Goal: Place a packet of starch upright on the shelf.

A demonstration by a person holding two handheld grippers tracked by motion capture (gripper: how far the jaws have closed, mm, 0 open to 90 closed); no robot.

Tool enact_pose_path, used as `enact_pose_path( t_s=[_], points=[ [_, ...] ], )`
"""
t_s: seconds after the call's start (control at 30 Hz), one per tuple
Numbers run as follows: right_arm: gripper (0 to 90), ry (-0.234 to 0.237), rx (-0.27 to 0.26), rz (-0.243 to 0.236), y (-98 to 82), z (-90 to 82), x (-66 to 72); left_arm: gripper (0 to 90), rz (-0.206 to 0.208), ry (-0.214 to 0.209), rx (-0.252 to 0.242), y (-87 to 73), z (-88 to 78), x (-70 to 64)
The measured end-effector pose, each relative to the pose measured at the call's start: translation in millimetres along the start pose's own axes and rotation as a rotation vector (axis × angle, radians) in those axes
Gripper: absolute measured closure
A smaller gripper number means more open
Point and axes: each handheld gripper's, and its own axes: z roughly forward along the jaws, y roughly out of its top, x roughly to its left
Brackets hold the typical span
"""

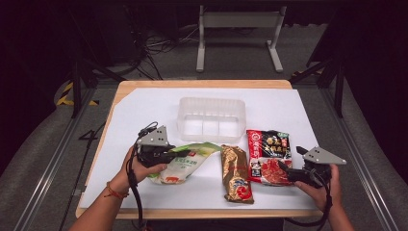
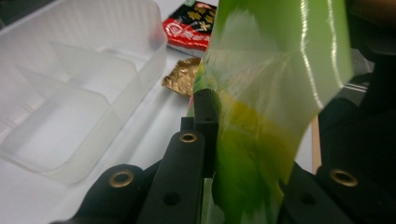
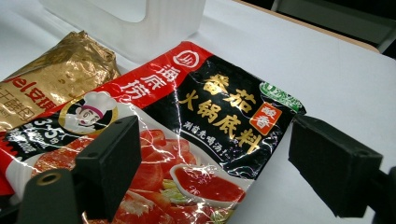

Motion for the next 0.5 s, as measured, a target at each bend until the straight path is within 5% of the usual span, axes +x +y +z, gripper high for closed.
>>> enact_pose_path(
  t_s=[0.5],
  points=[
    [17.5,0.005,-0.009,0.028,-0.7,-0.2,-2.0,90.0,-0.029,0.114,-0.192,15.7,-26.8,1.7]
  ],
)
